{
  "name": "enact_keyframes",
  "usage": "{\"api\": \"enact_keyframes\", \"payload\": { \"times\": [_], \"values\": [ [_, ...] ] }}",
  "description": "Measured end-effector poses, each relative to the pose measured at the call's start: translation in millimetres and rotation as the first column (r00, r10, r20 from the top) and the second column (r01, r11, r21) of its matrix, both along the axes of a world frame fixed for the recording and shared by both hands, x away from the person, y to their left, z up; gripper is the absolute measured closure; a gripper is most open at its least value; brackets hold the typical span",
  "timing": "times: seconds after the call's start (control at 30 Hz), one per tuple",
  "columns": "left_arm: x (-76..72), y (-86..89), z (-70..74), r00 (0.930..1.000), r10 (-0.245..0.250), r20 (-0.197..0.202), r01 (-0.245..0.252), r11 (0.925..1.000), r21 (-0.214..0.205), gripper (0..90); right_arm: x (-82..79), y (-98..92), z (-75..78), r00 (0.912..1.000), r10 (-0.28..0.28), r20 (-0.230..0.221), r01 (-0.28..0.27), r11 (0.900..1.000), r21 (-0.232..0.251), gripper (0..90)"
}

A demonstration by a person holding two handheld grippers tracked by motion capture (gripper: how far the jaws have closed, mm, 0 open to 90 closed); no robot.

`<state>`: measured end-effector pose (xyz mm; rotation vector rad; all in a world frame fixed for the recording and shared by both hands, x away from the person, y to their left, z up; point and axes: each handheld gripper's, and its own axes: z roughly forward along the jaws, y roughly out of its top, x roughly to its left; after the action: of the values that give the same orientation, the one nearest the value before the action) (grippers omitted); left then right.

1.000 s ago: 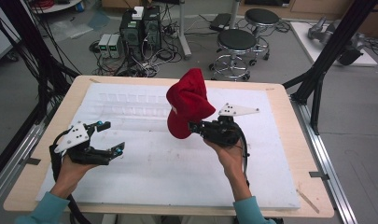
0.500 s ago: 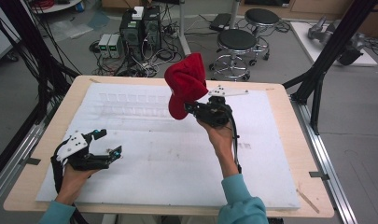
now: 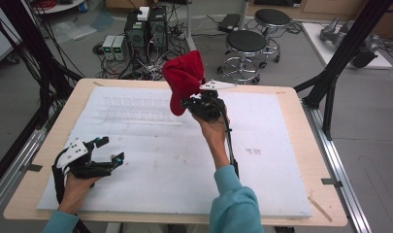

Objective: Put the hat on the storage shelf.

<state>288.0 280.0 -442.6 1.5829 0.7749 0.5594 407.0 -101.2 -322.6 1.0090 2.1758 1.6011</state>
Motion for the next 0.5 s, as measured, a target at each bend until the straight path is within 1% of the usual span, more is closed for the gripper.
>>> {"api": "enact_keyframes", "payload": {
  "times": [0.07, 0.1, 0.13, 0.17, 0.23, 0.3, 0.43, 0.5],
  "values": [
    [-0.2, 1.8, -3.2, 0.9999, 0.0, -0.012, 0.0, 1.0, -0.007, 10.7, 5.3, 4.1, -7.0, 0.9998, -0.007, -0.018, 0.007, 1.0, -0.004, 85.7],
    [-0.3, 2.0, -4.9, 0.9998, 0.006, -0.02, -0.006, 0.9999, -0.009, 10.7, 5.3, 4.1, -7.0, 0.9998, -0.007, -0.018, 0.007, 1.0, -0.004, 85.7],
    [-0.2, 2.2, -6.3, 0.9996, 0.007, -0.028, -0.008, 0.9999, -0.01, 10.7, 6.5, 5.4, -8.9, 0.9997, -0.012, -0.023, 0.012, 0.9998, -0.014, 85.8],
    [-0.2, 3.0, -6.4, 0.9996, 0.011, -0.026, -0.011, 0.9998, -0.019, 10.7, 8.5, 7.5, -12.2, 0.9993, -0.019, -0.033, 0.018, 0.9996, -0.024, 85.7],
    [-0.1, 3.4, -6.6, 0.9995, 0.012, -0.029, -0.013, 0.9997, -0.023, 10.7, 9.0, 8.4, -13.3, 0.9992, -0.02, -0.035, 0.019, 0.9993, -0.033, 85.7],
    [0.0, 3.9, -6.7, 0.9996, 0.014, -0.026, -0.015, 0.9997, -0.021, 10.8, 10.0, 10.3, -15.5, 0.9992, -0.021, -0.035, 0.019, 0.9991, -0.039, 85.7],
    [-1.0, 3.0, -6.9, 0.9997, 0.013, -0.018, -0.014, 0.9997, -0.019, 10.9, 12.0, 14.1, -19.9, 0.9991, -0.03, -0.031, 0.027, 0.9972, -0.07, 85.7],
    [-0.9, 3.3, -7.0, 0.9996, 0.019, -0.02, -0.019, 0.9996, -0.021, 10.9, 12.6, 15.6, -22.6, 0.9987, -0.035, -0.036, 0.032, 0.9967, -0.075, 85.6]
  ]
}}
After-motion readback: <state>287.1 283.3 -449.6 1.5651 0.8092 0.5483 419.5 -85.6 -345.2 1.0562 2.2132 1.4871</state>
